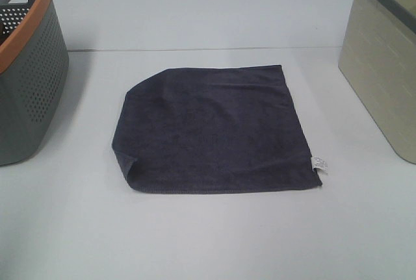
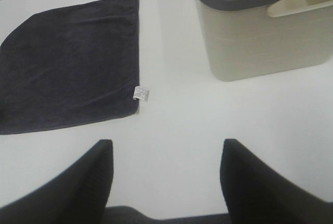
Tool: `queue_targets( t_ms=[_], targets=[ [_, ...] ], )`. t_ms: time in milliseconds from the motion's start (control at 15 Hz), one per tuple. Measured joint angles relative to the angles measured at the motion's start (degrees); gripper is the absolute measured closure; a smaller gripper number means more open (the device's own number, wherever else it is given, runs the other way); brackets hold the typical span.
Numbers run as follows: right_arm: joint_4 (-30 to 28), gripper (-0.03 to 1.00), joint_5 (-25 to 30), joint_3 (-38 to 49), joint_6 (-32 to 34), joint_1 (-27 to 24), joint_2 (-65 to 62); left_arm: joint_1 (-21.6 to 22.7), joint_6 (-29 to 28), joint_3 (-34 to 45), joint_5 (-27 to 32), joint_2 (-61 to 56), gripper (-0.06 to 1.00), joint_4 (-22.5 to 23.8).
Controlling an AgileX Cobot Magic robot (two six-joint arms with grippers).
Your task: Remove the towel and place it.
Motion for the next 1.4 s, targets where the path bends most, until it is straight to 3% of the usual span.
queue_targets(
  t_ms=[200,400,667,867,1200,1400],
  targets=[
    [-2.23,0.36,-0.06,0.40,-1.38,0.00,-5.33,-0.74,-0.06,3.15,0.86,-4.18,0.09,0.00],
    [-1.95,0.36,-0.06,3.44,-3.61,0.00,-10.77,-5.04,0.80,4.30,2.12,-7.73,0.09,1.20],
    [-1.03,0.36,0.06,10.66,-4.76,0.00,-20.51,-5.27,1.26,6.13,3.09,-16.33,0.09,2.18],
    [-0.69,0.36,-0.06,16.79,-5.84,0.00,-20.91,-5.27,1.43,12.09,3.38,-23.89,0.09,1.20],
    [0.69,0.36,-8.14,21.08,-6.30,0.00,-20.91,-5.27,1.38,19.60,-2.41,-24.12,0.09,-0.06],
    [0.69,0.36,-8.94,21.43,-6.30,0.00,-20.91,-5.27,1.38,20.11,-3.09,-24.12,0.09,-1.03]
  ],
)
